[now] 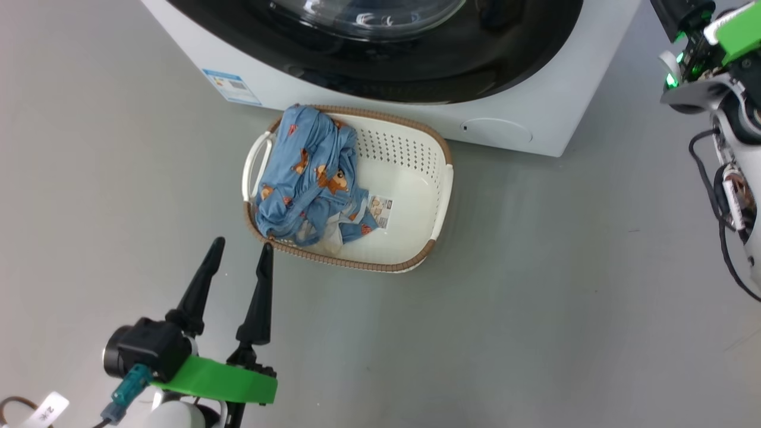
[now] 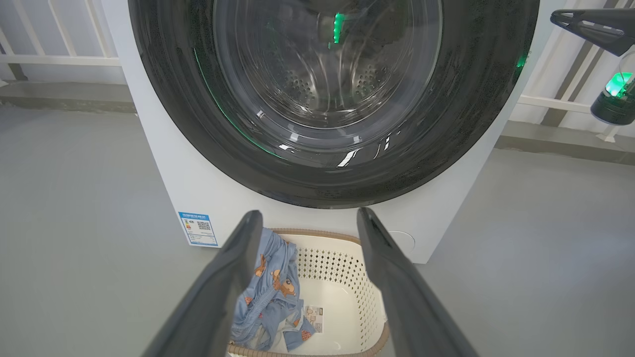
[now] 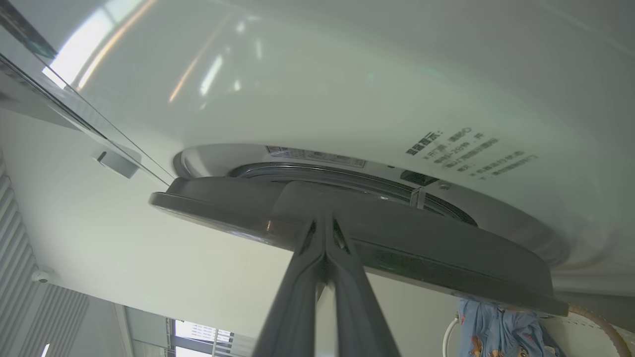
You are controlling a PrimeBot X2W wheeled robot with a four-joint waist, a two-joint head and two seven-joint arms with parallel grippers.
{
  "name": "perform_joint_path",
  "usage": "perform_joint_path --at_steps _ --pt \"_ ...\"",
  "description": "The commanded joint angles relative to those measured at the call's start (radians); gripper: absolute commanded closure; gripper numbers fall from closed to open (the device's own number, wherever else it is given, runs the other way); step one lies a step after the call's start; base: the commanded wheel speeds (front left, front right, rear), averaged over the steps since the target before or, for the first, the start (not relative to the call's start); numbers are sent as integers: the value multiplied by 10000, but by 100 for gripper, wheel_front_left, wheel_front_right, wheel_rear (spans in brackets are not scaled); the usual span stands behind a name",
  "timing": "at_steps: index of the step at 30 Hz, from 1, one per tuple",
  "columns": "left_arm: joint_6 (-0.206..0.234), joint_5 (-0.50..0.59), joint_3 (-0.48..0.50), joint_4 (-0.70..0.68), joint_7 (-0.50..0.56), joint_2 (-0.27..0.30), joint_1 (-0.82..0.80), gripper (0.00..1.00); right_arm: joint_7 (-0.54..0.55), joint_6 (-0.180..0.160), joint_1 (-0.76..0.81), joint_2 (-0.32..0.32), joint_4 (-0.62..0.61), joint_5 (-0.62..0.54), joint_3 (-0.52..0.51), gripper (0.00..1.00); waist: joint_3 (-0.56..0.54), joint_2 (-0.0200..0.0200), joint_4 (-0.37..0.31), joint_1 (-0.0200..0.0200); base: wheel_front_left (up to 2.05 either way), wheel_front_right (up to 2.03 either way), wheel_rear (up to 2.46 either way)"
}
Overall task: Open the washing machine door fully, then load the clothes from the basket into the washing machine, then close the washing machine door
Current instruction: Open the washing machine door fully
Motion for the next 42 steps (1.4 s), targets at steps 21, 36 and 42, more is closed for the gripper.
perform_joint_path --at_steps 21,36,42 --pt "-29 -607 -64 -308 -80 180 -797 0 1684 16 -2108 201 1441 -293 -55 100 807 0 581 0 0 0 0" --pt "-29 -603 -167 -250 -80 180 -850 0 2504 16 -1969 474 1579 -713 446 100 577 0 539 0 0 0 0" --pt "-29 -547 -154 -243 -80 180 -774 0 2915 16 -1550 539 1311 -801 690 100 333 0 466 0 0 0 0"
